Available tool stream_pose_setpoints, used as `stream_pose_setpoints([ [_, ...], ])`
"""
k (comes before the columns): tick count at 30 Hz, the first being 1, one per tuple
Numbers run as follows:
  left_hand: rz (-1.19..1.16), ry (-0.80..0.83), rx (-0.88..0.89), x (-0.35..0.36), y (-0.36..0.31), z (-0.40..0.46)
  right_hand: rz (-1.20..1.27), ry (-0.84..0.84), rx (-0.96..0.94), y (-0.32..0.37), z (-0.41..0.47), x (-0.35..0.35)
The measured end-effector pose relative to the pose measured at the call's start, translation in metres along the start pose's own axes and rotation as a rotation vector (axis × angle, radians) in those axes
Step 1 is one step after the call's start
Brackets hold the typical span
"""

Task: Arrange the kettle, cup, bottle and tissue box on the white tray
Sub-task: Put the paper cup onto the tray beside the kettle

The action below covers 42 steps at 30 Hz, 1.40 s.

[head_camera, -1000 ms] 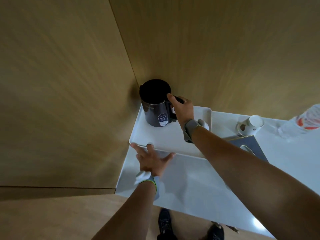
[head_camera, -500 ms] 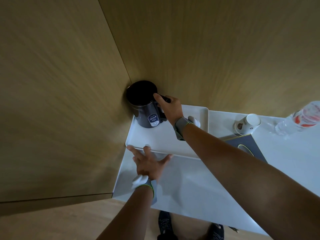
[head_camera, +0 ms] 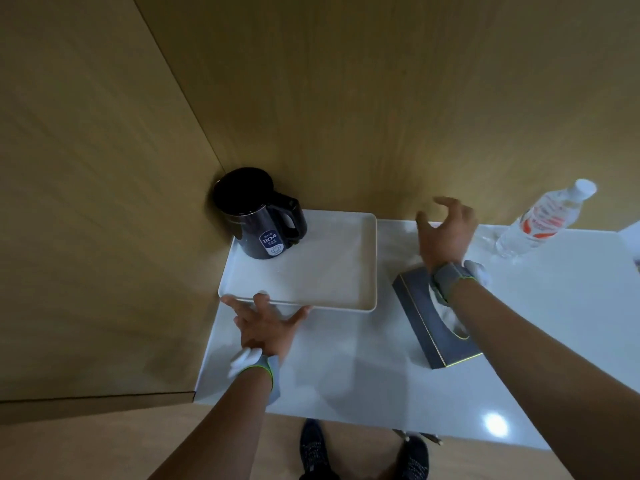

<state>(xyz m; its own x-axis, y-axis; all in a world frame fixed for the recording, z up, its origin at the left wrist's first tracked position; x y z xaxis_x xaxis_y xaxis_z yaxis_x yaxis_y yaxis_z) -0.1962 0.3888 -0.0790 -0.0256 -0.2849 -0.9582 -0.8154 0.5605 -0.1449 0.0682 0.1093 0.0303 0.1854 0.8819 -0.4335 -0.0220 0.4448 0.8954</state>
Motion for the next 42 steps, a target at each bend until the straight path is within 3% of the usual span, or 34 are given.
stream_pose_setpoints([
  [2, 0.005, 0.006, -0.009, 0.001, 0.0, 0.001, -0.102, 0.022, 0.12, -0.022, 0.008, -0.015],
  [6, 0.01, 0.017, -0.015, 0.0, 0.001, 0.002, -0.165, 0.241, 0.337, -0.059, 0.008, -0.012],
  [12, -0.003, 0.006, -0.028, 0.002, 0.002, 0.001, -0.134, 0.219, 0.275, -0.067, 0.014, -0.006],
  [17, 0.013, -0.029, -0.014, 0.003, 0.003, 0.002, 0.016, 0.041, 0.091, -0.027, 0.008, -0.002],
  [24, 0.028, -0.039, -0.013, 0.003, 0.004, 0.005, 0.038, 0.373, 0.006, 0.029, -0.045, 0.096],
  [31, 0.032, -0.021, -0.008, 0.005, 0.005, 0.004, -0.034, 0.548, -0.042, 0.035, -0.077, 0.156],
  [42, 0.042, 0.001, 0.008, 0.002, 0.001, 0.002, -0.016, 0.596, -0.032, 0.032, -0.083, 0.166],
])
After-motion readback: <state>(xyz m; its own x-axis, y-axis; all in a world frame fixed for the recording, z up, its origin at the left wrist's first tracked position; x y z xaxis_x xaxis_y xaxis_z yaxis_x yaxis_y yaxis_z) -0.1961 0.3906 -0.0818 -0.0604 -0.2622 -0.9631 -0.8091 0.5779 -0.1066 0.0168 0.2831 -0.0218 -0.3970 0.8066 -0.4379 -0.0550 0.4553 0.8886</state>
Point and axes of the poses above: each hand's wrist, its own z-axis towards the middle knuckle, its own x-axis out of the palm, y = z × x, the point moved 6 cm from there along z, towards the middle knuckle, and after that the axes turned 15 degrees about z, right-handed, at the moved point
